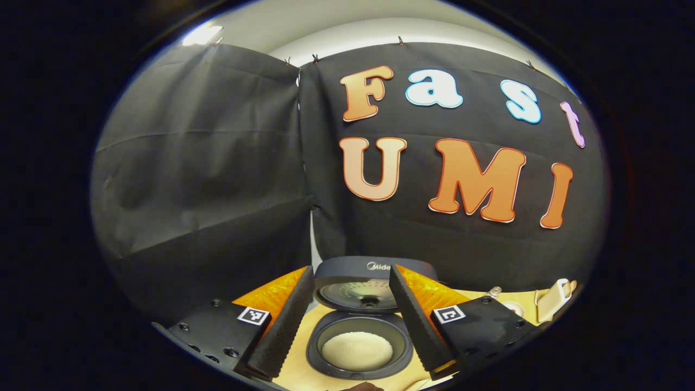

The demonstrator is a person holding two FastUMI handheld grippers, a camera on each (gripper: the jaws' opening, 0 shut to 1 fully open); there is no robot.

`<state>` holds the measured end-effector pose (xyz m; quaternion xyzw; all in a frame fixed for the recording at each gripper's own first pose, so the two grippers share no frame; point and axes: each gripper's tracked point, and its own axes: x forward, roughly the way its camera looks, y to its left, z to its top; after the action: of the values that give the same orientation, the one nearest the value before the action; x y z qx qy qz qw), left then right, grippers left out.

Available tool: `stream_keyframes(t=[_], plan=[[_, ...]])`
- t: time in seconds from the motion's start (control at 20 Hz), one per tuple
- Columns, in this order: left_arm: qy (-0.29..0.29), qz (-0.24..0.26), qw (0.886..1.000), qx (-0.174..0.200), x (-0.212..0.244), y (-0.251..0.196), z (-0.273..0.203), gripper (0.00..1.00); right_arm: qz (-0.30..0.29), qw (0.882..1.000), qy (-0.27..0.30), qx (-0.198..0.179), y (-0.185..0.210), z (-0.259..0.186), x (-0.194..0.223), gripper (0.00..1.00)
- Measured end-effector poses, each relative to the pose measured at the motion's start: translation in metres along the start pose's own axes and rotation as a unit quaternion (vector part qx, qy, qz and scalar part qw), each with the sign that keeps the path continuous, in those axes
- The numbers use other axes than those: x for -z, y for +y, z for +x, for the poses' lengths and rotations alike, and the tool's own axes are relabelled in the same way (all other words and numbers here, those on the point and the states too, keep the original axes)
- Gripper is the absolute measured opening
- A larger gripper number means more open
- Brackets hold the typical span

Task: Close the left gripper, press the button to open the rice cooker; take a wooden spoon from the chopstick holder with the right hand, scoop a spoonful of rice and pour it into the rice cooker, then put the wooden spoon back into the chopstick holder.

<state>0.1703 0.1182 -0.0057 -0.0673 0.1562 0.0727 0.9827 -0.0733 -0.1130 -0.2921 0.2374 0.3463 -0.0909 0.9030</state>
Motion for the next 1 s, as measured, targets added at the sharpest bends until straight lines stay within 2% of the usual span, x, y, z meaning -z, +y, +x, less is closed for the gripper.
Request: stream_keyframes(t=[0.05,0.15,0.3,0.4,0.55,0.75,0.8,0.9,1.0], plan=[[0.009,0.0,1.0,0.009,-0.005,-0.005,0.013,0.94,-0.007,1.0,-0.009,0.006,-0.002,-0.008,-0.008,0.68],[0.025,0.012,0.999,0.019,-0.012,-0.013,0.037,0.92,-0.018,0.999,-0.031,0.014,-0.001,-0.025,-0.027,0.78],[0.075,0.035,0.996,0.035,0.007,-0.03,0.085,0.9,-0.033,0.997,-0.059,0.026,0.0,-0.05,-0.05,0.87],[0.117,0.042,0.991,0.047,0.029,-0.041,0.107,0.92,-0.043,0.996,-0.069,0.034,-0.002,-0.065,-0.057,0.89],[0.152,0.065,0.985,0.04,0.041,-0.042,0.12,0.92,-0.061,0.993,-0.085,0.05,-0.007,-0.082,-0.066,0.89],[0.225,0.061,0.972,0.038,0.072,-0.048,0.104,0.92,-0.077,0.992,-0.081,0.054,-0.004,-0.087,-0.061,0.89],[0.249,0.06,0.966,0.031,0.085,-0.048,0.098,0.94,-0.08,0.992,-0.079,0.052,-0.001,-0.087,-0.06,0.89],[0.332,0.053,0.941,0.037,0.129,-0.049,0.073,0.94,-0.085,0.993,-0.072,0.043,0.006,-0.082,-0.057,0.89],[0.373,0.051,0.926,0.035,0.152,-0.044,0.051,0.95,-0.092,0.993,-0.066,0.037,0.011,-0.079,-0.056,0.89]])
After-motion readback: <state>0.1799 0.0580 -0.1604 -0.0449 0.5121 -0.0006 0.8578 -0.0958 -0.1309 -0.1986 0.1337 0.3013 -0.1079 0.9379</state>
